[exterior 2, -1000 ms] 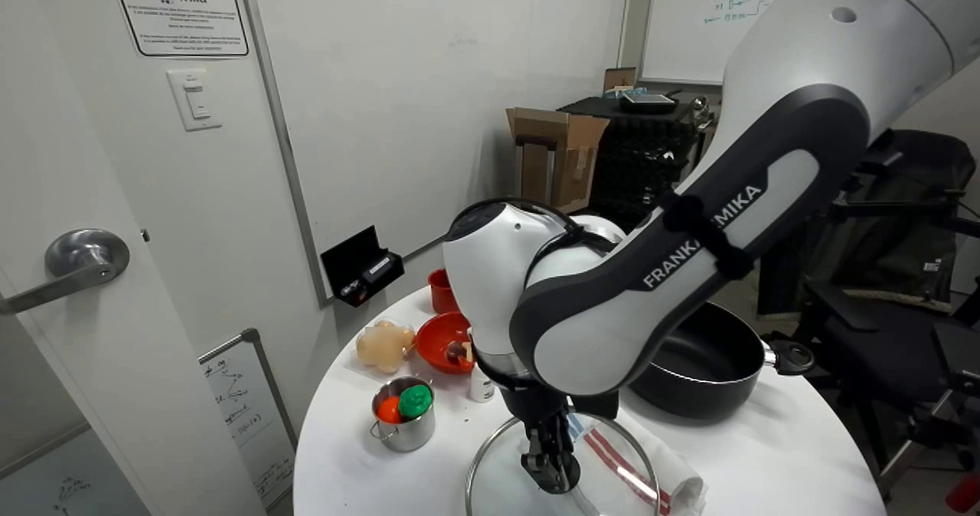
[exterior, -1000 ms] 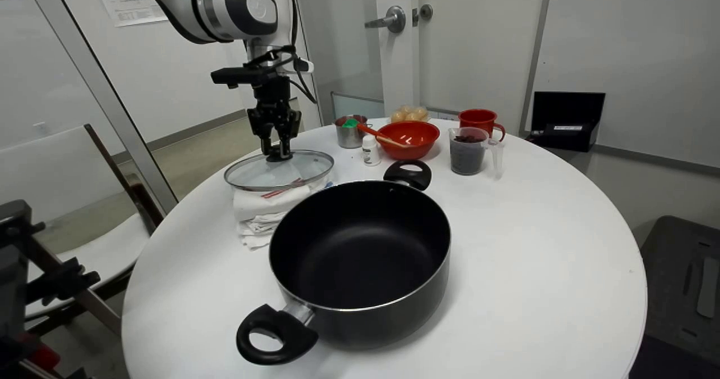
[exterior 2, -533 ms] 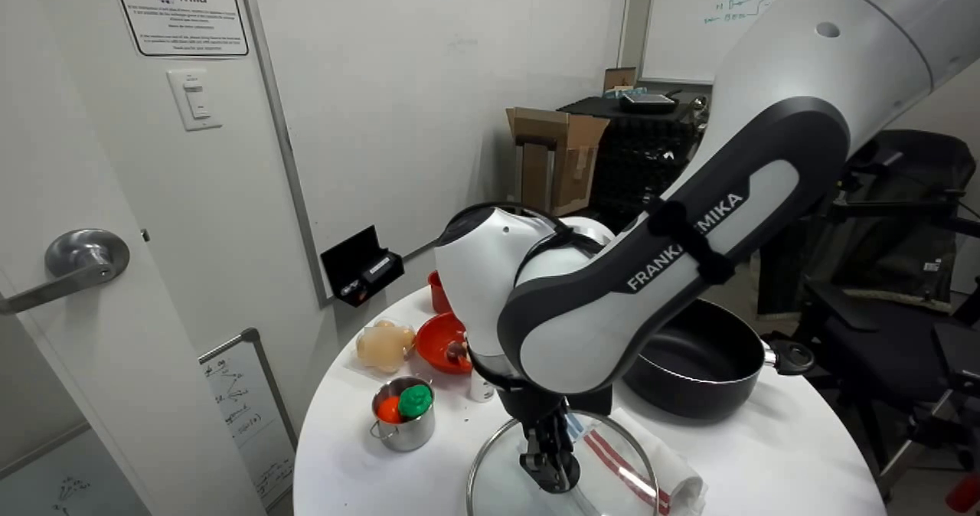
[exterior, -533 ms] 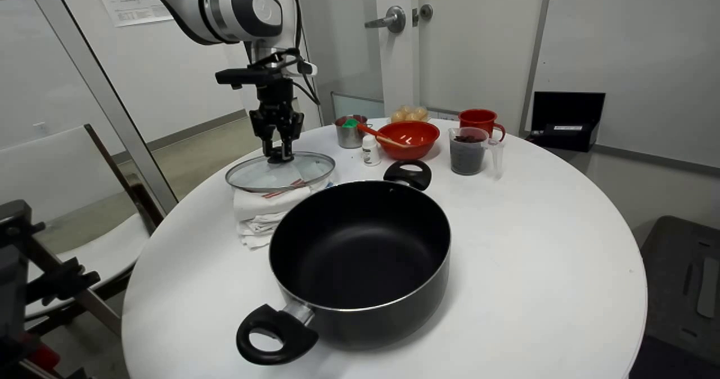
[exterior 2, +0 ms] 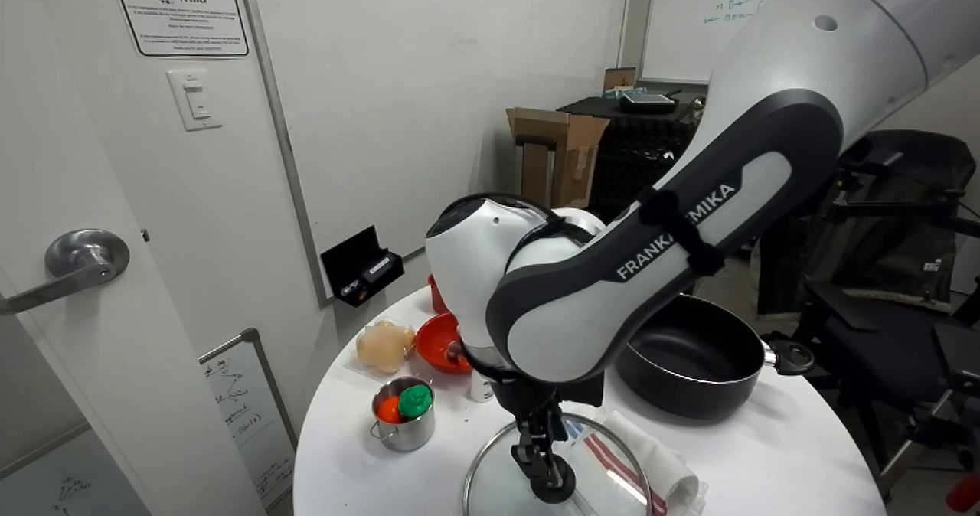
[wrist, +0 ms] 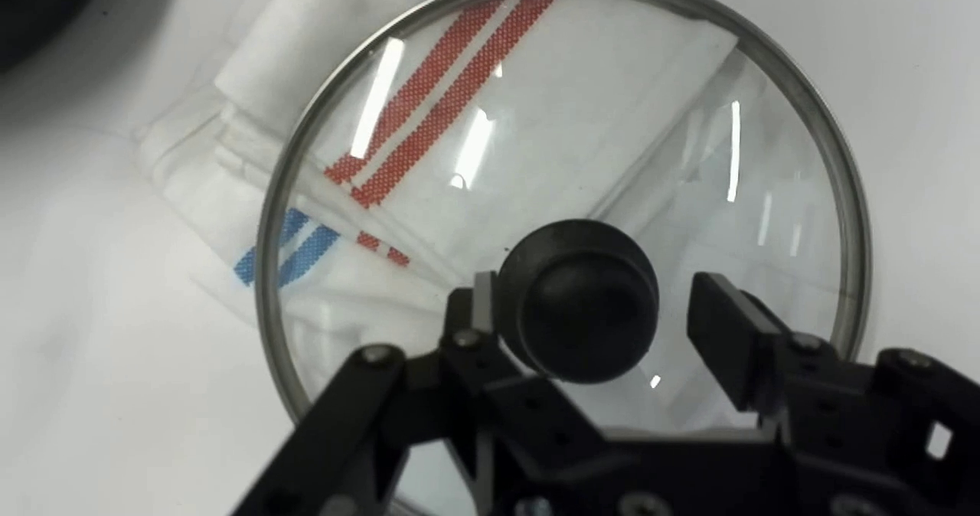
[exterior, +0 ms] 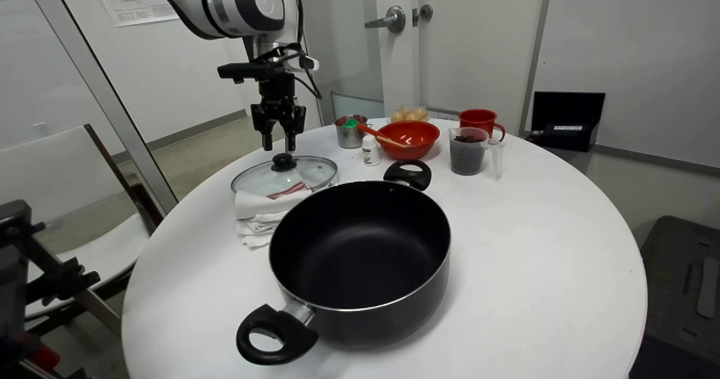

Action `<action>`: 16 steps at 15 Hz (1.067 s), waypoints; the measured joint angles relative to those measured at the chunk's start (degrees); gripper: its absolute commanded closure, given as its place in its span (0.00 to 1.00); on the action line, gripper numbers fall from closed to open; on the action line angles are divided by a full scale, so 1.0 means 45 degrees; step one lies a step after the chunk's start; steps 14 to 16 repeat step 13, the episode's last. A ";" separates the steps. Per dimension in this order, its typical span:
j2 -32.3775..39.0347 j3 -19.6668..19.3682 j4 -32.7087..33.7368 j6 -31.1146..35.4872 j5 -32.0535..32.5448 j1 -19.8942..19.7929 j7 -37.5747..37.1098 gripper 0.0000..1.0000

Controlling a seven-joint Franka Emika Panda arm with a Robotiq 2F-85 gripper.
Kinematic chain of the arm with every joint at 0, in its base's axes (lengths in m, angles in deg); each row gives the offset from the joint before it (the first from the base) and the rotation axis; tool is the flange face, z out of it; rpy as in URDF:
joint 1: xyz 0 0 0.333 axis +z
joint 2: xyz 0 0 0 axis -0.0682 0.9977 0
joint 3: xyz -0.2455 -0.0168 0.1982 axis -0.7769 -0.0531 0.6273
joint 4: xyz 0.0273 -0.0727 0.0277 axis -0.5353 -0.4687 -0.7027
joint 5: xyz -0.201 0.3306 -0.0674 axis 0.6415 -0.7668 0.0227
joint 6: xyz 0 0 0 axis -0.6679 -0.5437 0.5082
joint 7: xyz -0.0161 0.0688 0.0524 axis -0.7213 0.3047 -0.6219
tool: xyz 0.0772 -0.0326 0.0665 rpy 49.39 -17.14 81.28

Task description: Remove the glass lid from the black pot and put it on the table

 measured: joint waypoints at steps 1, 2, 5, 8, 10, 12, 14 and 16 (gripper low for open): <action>0.0000 0.0007 0.0076 -0.0064 0.0000 0.0000 0.0000 0.03; 0.0000 0.0010 0.0131 -0.0105 0.0000 0.0000 0.0000 0.03; 0.0000 0.0011 0.0230 -0.0129 0.0000 0.0003 0.0000 0.00; -0.0054 0.0011 0.0245 -0.0129 0.0000 0.0003 0.0000 0.00; -0.0126 0.0011 0.0242 -0.0128 0.0000 0.0003 0.0000 0.00; -0.0116 0.0004 0.0245 -0.0125 0.0000 0.0006 -0.0004 0.00; -0.0099 0.0001 0.0244 -0.0125 0.0000 0.0007 -0.0005 0.00; -0.0099 0.0001 0.0244 -0.0125 0.0000 0.0007 -0.0005 0.00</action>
